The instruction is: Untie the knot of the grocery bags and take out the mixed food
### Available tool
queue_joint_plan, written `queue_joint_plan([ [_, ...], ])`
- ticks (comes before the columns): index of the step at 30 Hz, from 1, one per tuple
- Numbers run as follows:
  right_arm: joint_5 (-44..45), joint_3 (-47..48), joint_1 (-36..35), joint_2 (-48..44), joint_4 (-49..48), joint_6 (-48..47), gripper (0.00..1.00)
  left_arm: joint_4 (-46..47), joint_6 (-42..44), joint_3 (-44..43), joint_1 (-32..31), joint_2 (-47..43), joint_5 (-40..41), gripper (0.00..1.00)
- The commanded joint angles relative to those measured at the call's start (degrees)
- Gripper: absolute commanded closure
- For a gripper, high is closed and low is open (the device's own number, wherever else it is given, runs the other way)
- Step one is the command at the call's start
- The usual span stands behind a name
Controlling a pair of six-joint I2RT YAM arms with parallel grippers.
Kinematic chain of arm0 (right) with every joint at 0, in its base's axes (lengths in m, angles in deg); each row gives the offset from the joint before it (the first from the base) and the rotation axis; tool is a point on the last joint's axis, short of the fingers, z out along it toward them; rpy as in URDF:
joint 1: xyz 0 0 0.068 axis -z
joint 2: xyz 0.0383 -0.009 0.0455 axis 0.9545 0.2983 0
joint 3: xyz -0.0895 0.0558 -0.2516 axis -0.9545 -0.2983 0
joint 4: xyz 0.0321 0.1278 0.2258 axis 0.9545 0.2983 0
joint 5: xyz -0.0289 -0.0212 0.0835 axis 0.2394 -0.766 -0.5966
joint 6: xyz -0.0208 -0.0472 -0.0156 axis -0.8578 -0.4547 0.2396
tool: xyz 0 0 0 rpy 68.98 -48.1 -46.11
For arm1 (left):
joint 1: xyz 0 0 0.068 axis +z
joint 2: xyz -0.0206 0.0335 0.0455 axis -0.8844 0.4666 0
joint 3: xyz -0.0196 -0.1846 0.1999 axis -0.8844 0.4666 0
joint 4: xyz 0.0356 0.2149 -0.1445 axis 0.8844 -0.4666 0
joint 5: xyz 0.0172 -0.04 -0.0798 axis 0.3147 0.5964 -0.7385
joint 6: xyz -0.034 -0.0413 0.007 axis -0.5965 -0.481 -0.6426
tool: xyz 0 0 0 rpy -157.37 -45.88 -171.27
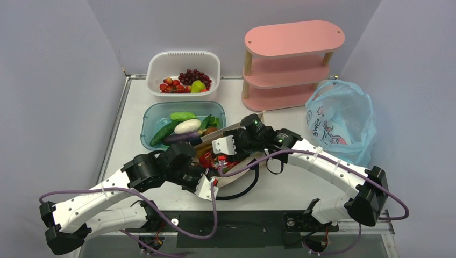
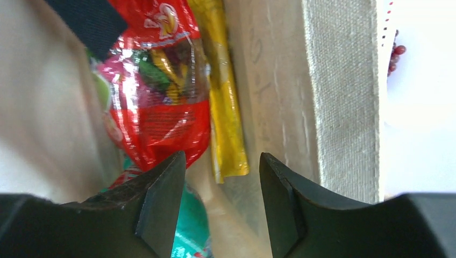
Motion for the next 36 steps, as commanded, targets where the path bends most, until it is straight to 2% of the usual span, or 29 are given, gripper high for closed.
queue_joint_plan([
  [1,6.1,-1.6,-0.2,3.2,-6.4,-6.9,0.50,-0.7,1.2,0.9,-0.3,-0.6,0.5,0.69],
  [7,7.9,-2.9,-0.1,6.2,-6.9,-10.3,0.41,-1.2,1.2,0.8,-0.3,-1.6,1.1,0.68],
  [10,8.5,-3.9,0.1,7.1,-8.9,-11.0,0.42,-1.3,1.0,1.1,-0.3,-2.0,1.4,0.68],
  [12,9.7,-4.6,0.3,7.9,-11.0,-11.2,0.48,-1.4,1.1,1.2,-0.3,-2.2,1.5,0.68],
  [14,11.0,-5.2,0.3,8.5,-13.0,-11.3,0.61,-1.3,1.0,1.3,-0.3,-2.6,1.8,0.68],
  [16,12.2,-5.2,0.3,8.6,-14.6,-10.6,0.83,-0.9,0.3,1.1,-0.3,-2.7,2.4,0.69],
  [18,13.5,-4.3,0.3,7.8,-15.1,-8.9,1.00,0.9,-2.0,0.7,-0.3,-2.9,3.8,0.68],
  [21,13.4,-2.5,0.9,5.6,-14.6,-5.2,1.00,4.7,-9.0,-0.8,0.7,-3.2,6.0,0.68],
  [28,6.3,-2.6,3.1,-3.7,-15.9,3.9,1.00,18.4,-23.8,-3.2,11.3,-3.7,3.7,0.59],
  [31,4.6,-3.1,3.7,-5.6,-16.6,6.3,1.00,24.7,-26.2,-3.1,14.9,-3.2,4.4,0.57],
  [36,3.7,-3.2,4.1,-8.6,-17.8,8.1,1.00,30.5,-24.2,-1.6,15.8,-1.6,7.3,0.50],
])
